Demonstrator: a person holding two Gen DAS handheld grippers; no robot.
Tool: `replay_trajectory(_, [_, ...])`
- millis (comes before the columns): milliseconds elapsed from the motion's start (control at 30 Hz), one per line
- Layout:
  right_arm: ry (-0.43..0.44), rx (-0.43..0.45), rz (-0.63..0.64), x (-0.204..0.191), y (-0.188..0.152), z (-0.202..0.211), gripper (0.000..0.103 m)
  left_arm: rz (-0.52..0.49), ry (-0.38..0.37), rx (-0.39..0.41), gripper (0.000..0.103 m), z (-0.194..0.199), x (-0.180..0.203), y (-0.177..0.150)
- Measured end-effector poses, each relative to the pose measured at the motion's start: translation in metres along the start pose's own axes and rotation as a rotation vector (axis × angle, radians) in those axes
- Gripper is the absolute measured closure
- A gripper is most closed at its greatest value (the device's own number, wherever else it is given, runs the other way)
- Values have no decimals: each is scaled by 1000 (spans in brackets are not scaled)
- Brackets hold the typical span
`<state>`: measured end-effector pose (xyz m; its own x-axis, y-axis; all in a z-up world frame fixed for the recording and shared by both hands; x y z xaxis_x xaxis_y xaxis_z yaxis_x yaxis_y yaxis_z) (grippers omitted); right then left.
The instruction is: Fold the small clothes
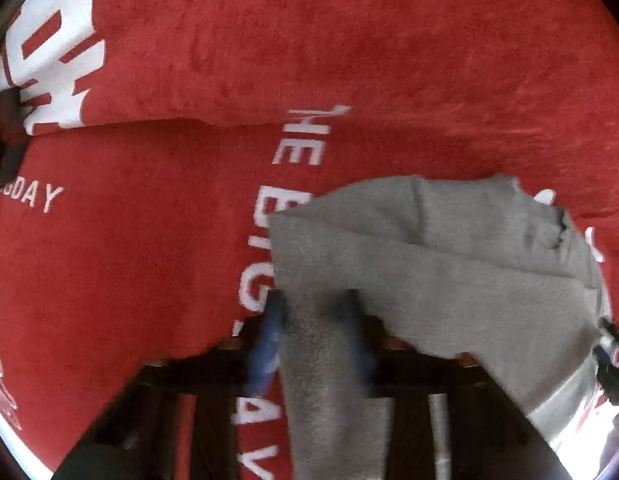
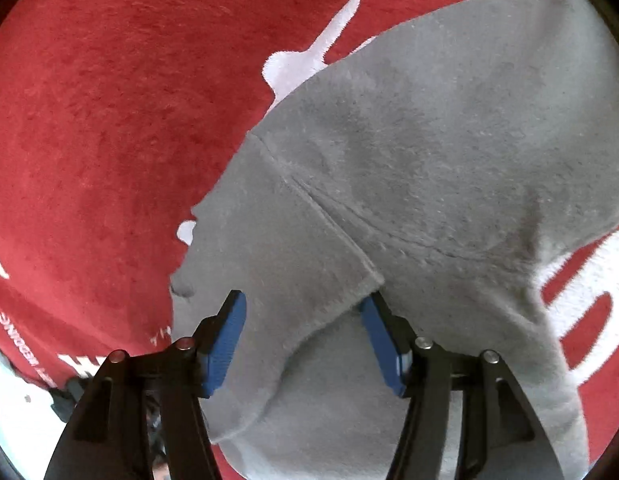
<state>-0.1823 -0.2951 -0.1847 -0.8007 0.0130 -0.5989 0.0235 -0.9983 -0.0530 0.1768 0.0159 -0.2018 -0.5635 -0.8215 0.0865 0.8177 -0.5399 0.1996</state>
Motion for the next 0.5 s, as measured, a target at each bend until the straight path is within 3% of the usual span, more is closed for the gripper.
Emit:
replay_trajectory(33, [-3,-20,37,-10,1,-3,91,-15,29,16,74,2,1,0])
replay_trajectory(67, [-1,-22,76,-22,2,-3,95,-28,50,30,74,3,2,0])
replay_trajectory(167, [-23,16,271,-53,2,5,95,-20,79,35,74,1,-3,-2])
replay_trajectory(233, [-118,24,332,-44,3,6,95,10,96,38,74,1,-10,-2])
replay_trajectory(333, [-227,-9,291,-8,3,4,94,30,140,53,73,10,-19,-7])
replay_trajectory(500, [-248,35,240,17,-3,34,89,-37,138,83,73,37,-6,-24])
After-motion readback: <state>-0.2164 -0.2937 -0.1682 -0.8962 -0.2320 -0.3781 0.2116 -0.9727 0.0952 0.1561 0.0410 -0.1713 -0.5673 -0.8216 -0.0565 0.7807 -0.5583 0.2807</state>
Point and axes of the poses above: each gripper's, at about its wrist camera, not at the fingertips, and z roughly against the way its jaws point, x to its right, y to its top, the point moved 4 cm from there along -z, roughly the way its jaws point, and after that the axes turned 2 degrees about y, right-handed, at the moved point
